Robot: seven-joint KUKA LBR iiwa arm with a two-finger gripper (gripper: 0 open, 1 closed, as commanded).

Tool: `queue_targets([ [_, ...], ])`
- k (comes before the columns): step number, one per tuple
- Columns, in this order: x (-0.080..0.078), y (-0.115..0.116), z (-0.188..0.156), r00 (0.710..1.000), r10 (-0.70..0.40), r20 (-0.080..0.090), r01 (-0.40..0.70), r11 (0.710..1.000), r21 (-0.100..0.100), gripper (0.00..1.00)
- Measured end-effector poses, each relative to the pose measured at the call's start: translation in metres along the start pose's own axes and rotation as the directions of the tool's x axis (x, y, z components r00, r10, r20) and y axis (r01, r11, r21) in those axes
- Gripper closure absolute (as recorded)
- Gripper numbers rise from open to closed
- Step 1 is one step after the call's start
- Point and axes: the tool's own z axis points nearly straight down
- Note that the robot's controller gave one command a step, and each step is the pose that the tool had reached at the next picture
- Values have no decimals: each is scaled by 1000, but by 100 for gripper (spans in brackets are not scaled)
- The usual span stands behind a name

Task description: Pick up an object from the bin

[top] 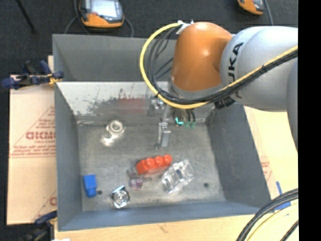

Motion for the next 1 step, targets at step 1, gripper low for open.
queue_targets([
  [1, 22, -24, 119, 999, -29, 15, 29, 1000, -4, 0],
])
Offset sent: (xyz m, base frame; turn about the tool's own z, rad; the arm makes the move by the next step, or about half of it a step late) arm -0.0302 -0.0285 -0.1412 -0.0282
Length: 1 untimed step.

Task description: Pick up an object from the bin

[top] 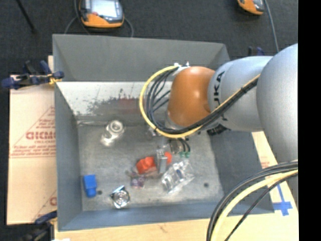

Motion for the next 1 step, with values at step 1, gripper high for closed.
queue_targets([
  [1, 12, 6, -10, 980, 196, -5, -196, 980, 6, 0],
])
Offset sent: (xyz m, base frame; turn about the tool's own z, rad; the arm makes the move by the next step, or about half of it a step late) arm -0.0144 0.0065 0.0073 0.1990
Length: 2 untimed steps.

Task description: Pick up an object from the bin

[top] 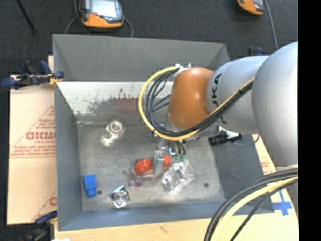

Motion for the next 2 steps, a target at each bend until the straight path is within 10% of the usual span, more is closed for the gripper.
queue_targets([
  [1, 21, -1, 2, 988, -155, -3, 155, 988, 1, 0],
  [2, -2, 12, 33, 999, -45, -1, 45, 999, -1, 0],
])
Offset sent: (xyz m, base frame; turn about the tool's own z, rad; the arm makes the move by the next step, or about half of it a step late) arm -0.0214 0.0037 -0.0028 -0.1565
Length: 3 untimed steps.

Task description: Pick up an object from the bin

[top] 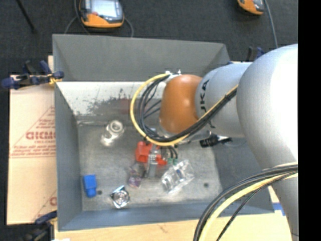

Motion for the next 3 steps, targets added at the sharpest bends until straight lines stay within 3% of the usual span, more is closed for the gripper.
queue_targets([
  [1, -1, 0, -1, 1000, 0, 2, 0, 1000, 0, 0],
  [2, -1, 0, -1, 1000, 1, 2, -1, 1000, -1, 100],
  [3, -3, 0, -5, 1000, 1, 4, -1, 1000, -1, 100],
])
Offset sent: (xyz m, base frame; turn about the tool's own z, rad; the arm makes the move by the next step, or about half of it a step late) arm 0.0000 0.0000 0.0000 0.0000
